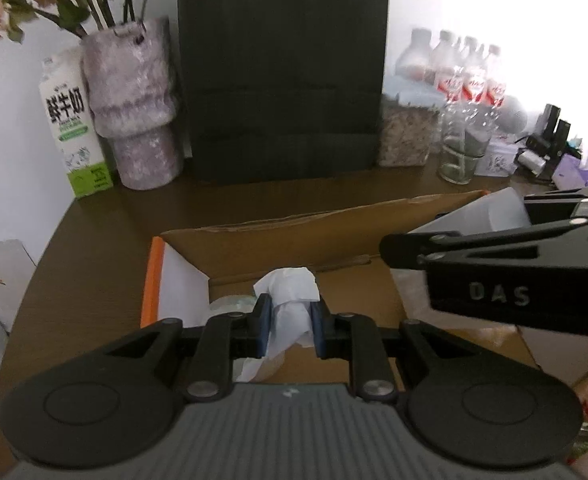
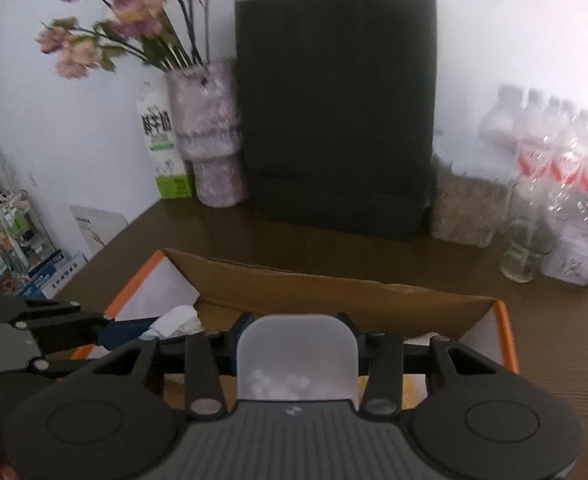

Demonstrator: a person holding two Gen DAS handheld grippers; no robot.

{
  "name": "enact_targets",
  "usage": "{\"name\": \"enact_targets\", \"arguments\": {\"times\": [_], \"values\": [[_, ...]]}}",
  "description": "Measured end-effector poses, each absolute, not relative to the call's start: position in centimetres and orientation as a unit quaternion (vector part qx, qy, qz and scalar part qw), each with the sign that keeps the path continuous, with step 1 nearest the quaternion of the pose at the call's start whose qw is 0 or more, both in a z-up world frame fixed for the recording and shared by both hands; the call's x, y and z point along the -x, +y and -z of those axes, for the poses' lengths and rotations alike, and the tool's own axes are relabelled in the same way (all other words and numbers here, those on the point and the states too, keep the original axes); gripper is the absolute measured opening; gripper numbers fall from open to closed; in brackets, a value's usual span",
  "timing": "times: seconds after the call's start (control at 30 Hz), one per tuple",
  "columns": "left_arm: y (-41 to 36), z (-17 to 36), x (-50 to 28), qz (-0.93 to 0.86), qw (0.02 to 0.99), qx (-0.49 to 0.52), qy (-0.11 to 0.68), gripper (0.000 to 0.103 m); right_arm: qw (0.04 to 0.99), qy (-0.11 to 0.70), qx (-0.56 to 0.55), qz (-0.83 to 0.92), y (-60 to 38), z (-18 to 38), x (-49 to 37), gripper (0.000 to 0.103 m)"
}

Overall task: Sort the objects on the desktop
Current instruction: 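Carry container and tissue into the cardboard box and release both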

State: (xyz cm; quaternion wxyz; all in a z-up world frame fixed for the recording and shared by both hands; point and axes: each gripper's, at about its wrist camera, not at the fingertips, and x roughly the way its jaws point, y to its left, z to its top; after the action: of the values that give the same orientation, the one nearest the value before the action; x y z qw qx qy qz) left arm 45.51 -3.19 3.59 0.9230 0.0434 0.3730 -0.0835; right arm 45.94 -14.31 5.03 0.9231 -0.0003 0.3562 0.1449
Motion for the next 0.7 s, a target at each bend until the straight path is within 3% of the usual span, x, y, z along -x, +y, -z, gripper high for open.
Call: {"name": "enact_targets", "arguments": {"times": [0.53,0.63,0.7], "values": [[-4.0,-0.1,-49.6,0.092,0.898,-0.068,0.425,0.023,0.89,0.433,-0.001,-0.144,-13.3,-1.0,-51.0,0.043],[-3.9,-0.2,-49.4,0.09,0.899,-0.07,0.423,0.032,0.888,0.436,0.001,-0.145,-13.3,-0.8,-51.0,0.044],[-3.8,-0.4,-49.2,0.087,0.9,-0.068,0.421,0.036,0.888,0.434,-0.004,-0.151,-13.4,-1.0,-50.8,0.053]]}}
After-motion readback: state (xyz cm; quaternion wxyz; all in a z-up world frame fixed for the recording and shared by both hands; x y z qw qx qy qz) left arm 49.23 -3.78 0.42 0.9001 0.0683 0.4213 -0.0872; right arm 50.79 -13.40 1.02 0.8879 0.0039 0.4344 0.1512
